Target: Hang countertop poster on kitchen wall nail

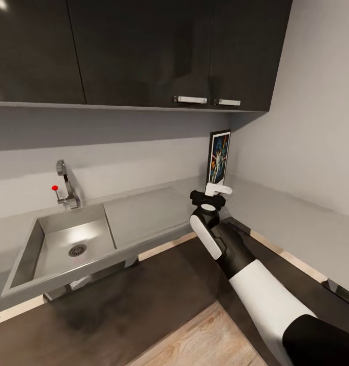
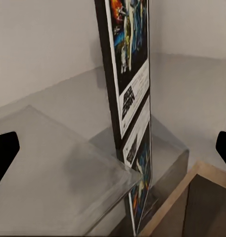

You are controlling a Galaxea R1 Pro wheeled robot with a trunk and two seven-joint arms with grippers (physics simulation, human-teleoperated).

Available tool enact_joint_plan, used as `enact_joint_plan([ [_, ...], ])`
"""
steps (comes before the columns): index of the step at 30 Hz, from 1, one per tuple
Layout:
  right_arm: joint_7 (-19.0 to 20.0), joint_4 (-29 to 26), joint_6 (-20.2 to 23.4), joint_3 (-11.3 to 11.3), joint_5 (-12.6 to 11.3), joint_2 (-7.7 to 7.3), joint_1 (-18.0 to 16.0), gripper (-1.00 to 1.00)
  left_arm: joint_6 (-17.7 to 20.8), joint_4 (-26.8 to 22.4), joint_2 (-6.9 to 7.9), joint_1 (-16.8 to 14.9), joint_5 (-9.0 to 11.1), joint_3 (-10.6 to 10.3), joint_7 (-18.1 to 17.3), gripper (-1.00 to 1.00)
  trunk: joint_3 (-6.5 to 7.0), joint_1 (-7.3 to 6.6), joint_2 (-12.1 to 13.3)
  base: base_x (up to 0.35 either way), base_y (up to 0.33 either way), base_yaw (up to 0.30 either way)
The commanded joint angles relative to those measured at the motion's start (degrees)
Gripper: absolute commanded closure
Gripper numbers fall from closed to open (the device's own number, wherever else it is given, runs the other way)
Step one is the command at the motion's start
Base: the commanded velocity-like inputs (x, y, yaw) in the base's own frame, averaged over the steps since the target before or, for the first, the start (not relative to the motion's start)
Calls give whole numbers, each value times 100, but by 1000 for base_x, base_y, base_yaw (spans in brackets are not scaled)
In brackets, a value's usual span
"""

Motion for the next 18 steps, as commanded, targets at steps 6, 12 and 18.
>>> enact_joint_plan([
  [6, -49, 49, -11, 122, -27, -4, -6, -100, -13, -8, -7, 3, -61, 27, -3, -100, -5, 0, -3, 0, 0, 0],
  [12, -49, 70, -21, 137, -21, -12, -6, -100, -13, -8, -5, 3, -62, 27, -3, -100, -5, 0, -3, 0, 0, 0],
  [18, -49, 76, -23, 139, -19, -15, -6, -100, -12, -5, -7, 3, -62, 27, -3, -100, -5, 0, -3, 58, -10, 0],
])
